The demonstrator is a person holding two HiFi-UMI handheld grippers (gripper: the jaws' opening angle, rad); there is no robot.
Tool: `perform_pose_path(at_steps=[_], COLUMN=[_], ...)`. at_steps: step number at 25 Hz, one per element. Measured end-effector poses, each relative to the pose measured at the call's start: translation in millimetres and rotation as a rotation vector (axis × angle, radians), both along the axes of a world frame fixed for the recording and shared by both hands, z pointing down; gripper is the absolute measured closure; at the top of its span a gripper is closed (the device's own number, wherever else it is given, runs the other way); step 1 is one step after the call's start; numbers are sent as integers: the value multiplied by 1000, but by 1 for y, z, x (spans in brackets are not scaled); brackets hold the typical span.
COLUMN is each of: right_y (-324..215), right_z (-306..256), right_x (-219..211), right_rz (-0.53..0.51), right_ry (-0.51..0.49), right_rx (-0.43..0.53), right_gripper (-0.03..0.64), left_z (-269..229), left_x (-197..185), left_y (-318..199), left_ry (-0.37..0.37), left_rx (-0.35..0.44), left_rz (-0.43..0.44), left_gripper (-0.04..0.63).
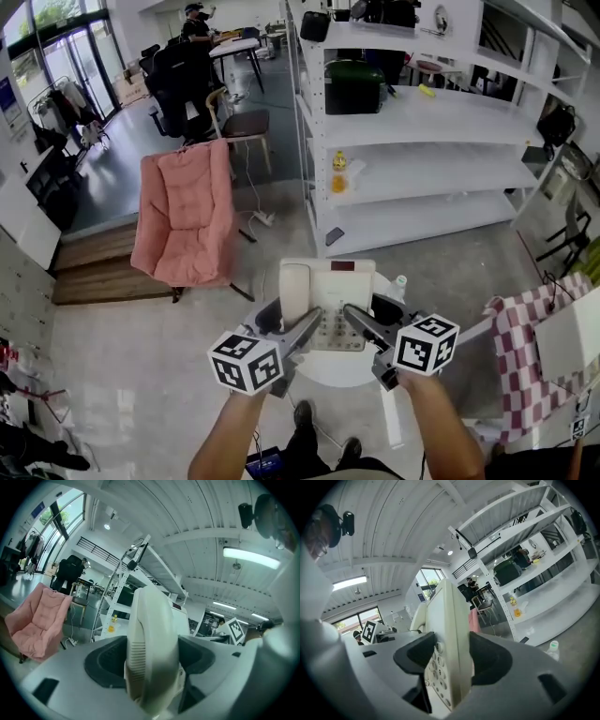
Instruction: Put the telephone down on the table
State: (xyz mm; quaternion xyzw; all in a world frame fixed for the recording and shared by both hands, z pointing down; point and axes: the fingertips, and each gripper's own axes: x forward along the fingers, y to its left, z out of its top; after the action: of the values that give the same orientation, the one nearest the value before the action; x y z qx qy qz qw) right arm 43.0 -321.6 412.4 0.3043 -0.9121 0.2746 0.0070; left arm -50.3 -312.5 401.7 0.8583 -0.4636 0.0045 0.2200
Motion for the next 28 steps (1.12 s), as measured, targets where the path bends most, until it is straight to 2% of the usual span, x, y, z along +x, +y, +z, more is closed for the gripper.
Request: perform_pose_path(at_steps=[18, 28], right_y=[-70, -92], right_z=[87, 126], right_x=[-27, -37], right_rz=[16, 32], right_ry=[-18, -32], right_rx=[-116, -169], right_gripper=[397, 400], left_z=[86, 125], left_x=[-28, -39], left_y=[-74, -98], left_ry=[-8, -5], left_rx=[-118, -168], left_rz=[26, 38], left_gripper=[275, 275])
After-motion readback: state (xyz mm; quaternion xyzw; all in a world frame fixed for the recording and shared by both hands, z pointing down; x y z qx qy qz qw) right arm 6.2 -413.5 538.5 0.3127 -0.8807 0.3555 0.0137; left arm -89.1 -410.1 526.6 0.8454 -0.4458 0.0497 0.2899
